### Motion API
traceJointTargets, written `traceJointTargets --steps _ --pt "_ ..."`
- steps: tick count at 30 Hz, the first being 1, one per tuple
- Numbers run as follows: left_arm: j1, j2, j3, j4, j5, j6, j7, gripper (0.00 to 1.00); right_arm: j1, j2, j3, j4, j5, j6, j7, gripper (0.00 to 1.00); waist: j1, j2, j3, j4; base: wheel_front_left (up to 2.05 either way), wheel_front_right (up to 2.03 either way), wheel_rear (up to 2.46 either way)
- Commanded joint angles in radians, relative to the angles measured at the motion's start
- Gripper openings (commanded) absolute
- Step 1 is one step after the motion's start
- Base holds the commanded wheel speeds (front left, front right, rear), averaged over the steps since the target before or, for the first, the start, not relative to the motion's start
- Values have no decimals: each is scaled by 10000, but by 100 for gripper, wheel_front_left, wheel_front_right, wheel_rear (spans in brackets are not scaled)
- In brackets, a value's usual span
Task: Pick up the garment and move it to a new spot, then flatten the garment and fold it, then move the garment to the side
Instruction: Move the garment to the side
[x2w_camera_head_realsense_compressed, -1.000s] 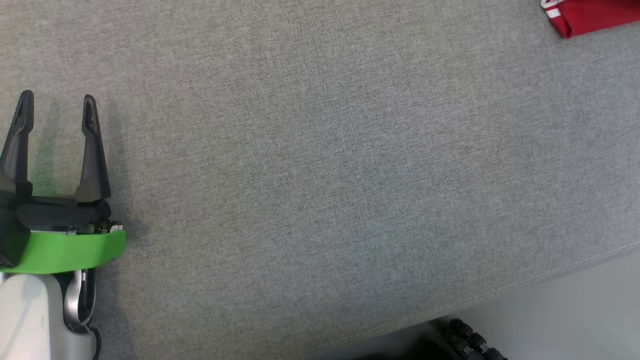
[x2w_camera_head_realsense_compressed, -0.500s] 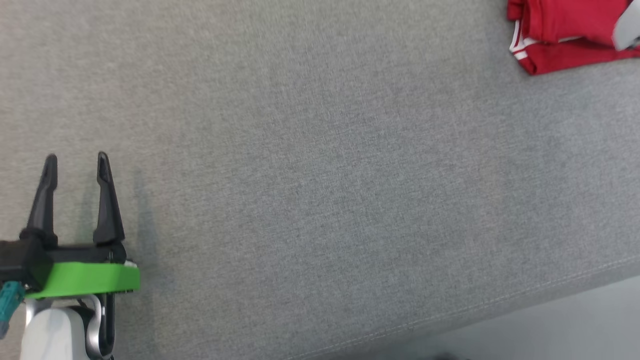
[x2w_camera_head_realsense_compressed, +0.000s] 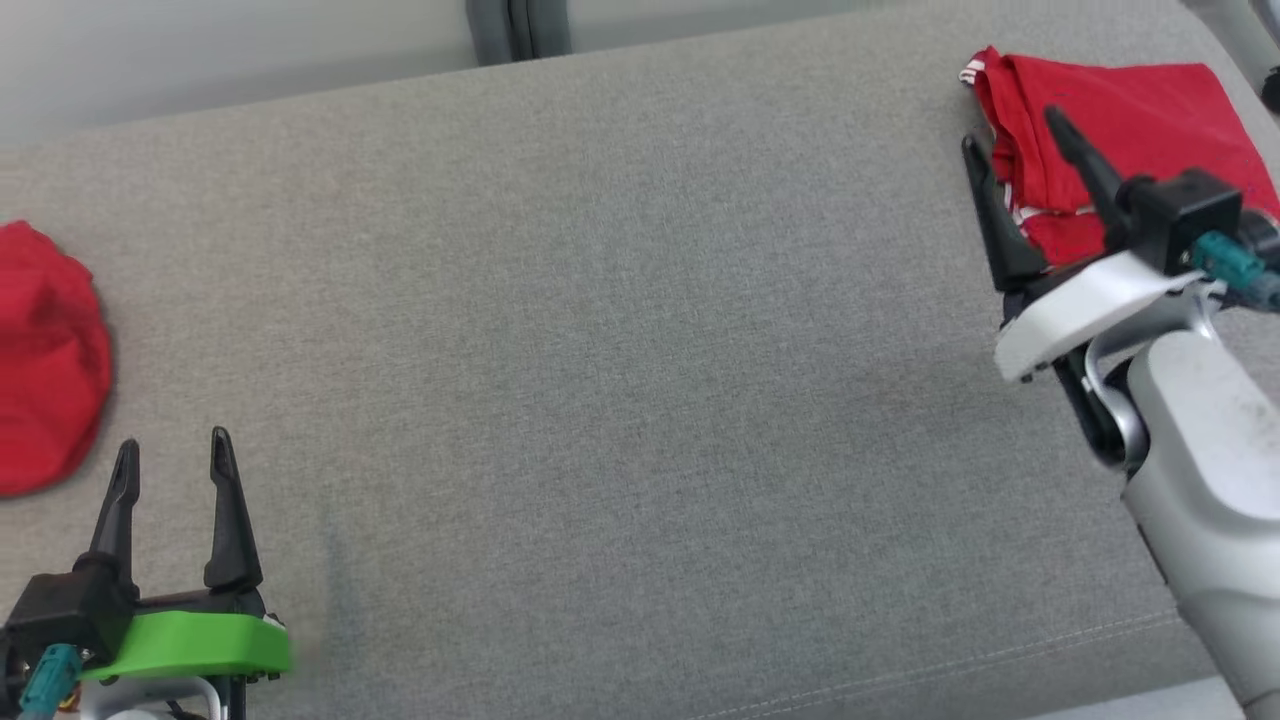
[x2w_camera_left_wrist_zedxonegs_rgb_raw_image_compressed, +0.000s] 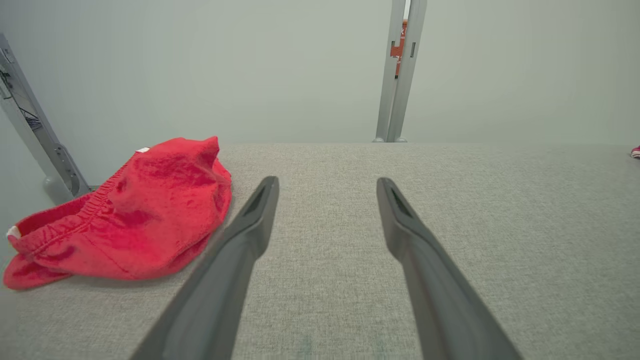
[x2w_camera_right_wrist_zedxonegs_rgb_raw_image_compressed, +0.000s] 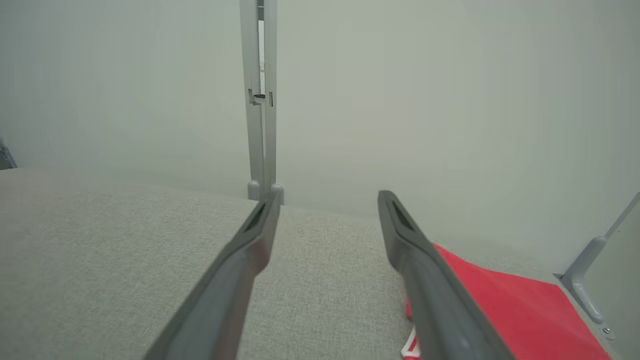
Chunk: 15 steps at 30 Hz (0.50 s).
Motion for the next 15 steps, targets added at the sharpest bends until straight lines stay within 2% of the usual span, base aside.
traceJointTargets --steps 1,8,15 --pt "197 -70 29 64 71 -33 -3 100 439 132 -82 -185 -76 -19 -41 100 1 0 -695 424 0 0 0" --pt "439 -146 -19 341 109 -34 -3 100 2597 1003 -839 -1127 -84 -20 -39 100 1 0 -1241 502 0 0 0" --pt "610 -121 -18 422 127 -34 -3 100 4174 1529 -1484 -2040 -319 -20 -36 100 1 0 -1471 402 0 0 0"
